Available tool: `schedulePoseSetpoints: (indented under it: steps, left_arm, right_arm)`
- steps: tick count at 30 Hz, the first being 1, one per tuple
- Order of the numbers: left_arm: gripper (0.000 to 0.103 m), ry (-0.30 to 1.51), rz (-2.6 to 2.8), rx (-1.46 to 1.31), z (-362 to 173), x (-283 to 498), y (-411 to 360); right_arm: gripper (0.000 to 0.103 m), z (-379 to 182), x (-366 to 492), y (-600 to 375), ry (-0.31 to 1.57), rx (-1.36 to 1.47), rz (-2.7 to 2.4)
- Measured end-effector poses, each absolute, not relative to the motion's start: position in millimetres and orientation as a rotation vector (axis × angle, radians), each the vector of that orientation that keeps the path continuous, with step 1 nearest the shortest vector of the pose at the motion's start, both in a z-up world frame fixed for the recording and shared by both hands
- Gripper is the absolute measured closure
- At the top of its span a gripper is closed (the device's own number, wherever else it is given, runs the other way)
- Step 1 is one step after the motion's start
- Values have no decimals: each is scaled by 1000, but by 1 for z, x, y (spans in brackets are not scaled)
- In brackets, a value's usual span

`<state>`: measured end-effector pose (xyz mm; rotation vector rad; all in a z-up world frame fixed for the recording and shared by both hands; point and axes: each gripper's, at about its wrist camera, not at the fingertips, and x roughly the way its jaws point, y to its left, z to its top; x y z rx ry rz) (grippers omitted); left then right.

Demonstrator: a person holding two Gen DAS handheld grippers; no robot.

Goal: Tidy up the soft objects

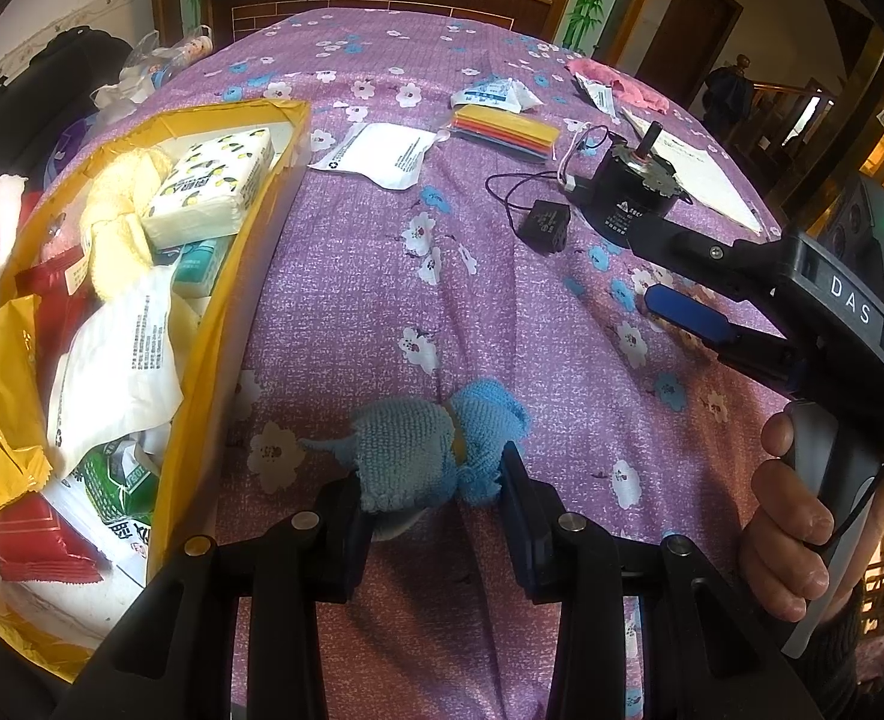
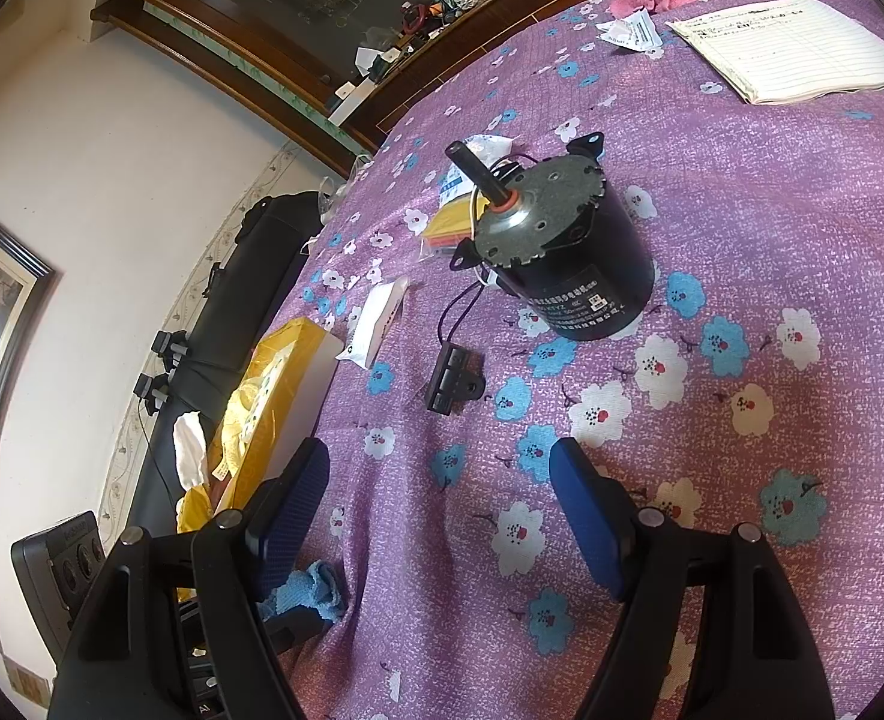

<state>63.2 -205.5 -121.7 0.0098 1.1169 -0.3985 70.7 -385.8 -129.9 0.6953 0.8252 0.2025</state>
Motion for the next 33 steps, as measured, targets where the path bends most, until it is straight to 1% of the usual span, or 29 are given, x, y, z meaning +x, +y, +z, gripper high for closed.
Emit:
schedulePoseSetpoints:
  steps: [33]
  left_arm:
    - [64, 1114, -397, 6, -122, 62, -204]
  right_arm:
    - [28, -130, 71, -387, 823, 695, 203]
